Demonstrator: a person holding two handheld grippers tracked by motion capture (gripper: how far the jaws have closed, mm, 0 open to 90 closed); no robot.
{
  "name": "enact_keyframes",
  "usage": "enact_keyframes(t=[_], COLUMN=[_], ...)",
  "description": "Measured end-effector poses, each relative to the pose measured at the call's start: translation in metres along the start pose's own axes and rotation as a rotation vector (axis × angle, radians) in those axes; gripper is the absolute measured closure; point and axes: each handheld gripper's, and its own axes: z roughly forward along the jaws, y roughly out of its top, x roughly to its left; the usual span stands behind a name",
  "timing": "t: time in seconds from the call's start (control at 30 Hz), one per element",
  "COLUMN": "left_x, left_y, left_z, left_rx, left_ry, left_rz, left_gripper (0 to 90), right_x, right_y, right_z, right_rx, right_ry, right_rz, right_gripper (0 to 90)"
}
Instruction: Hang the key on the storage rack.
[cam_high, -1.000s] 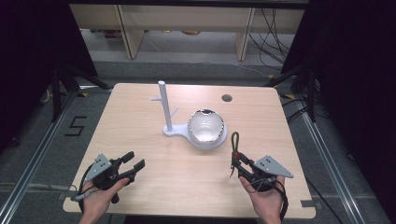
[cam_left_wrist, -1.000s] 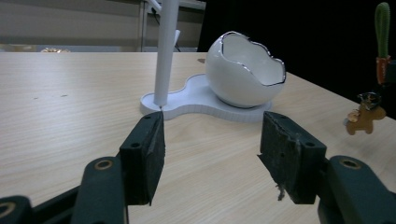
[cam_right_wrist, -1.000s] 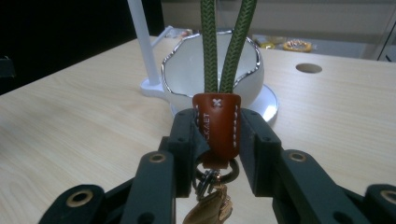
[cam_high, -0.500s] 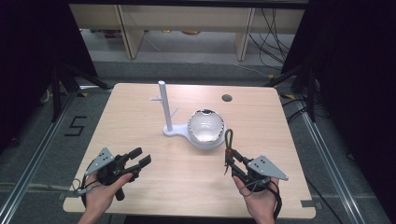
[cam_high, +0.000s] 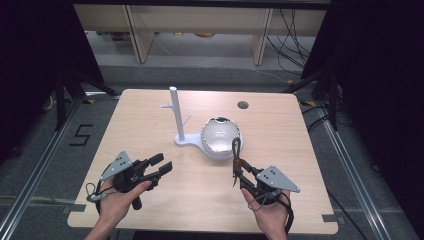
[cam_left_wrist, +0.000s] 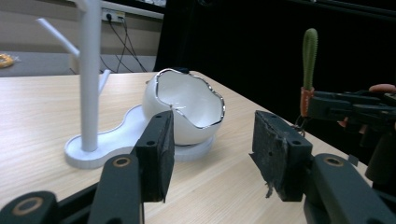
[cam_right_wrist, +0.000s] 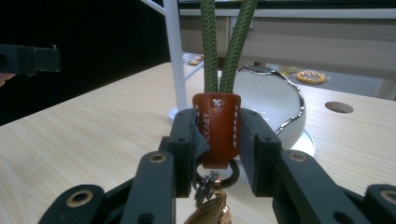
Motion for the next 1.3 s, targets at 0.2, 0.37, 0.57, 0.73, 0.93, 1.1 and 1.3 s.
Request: enact_keyframes(t=[0.2,0.37,0.57,0.73,0.93,1.1,1.3], left_x=[-0.010,-0.017,-0.023,-0.028,-0.036,-0.040,-0.044], left_y=[0.007,0.010,0.013,0.016,0.020,0.021,0.022], left_z=[0.014,0.024,0.036,0.044,0.054,0.063,0.072], left_rx=[0.024,0.041,0.057,0.067,0.075,0.077,0.082], left_ry=[-0.043,-0.063,-0.093,-0.109,-0.145,-0.161,-0.175], left_rz=[-0.009,0.003,0.020,0.020,0.018,0.018,0.008], left_gripper=[50.5,52.6,55.0,56.6,58.4,60.5,62.9], right_x=[0.009,0.017,0.023,0.026,0.031,0.034,0.037], right_y=[0.000,0.001,0.000,0.001,0.000,0.000,0.000], right_z=[0.008,0.013,0.018,0.021,0.024,0.025,0.027], right_rx=[-0.010,-0.021,-0.020,-0.015,-0.012,-0.016,-0.009], right_ry=[0.021,0.030,0.042,0.044,0.067,0.065,0.073], right_rz=[-0.010,-0.016,-0.026,-0.053,-0.041,-0.041,-0.038], right_gripper=[68.7,68.7,68.7,68.7,68.6,68.7,68.6])
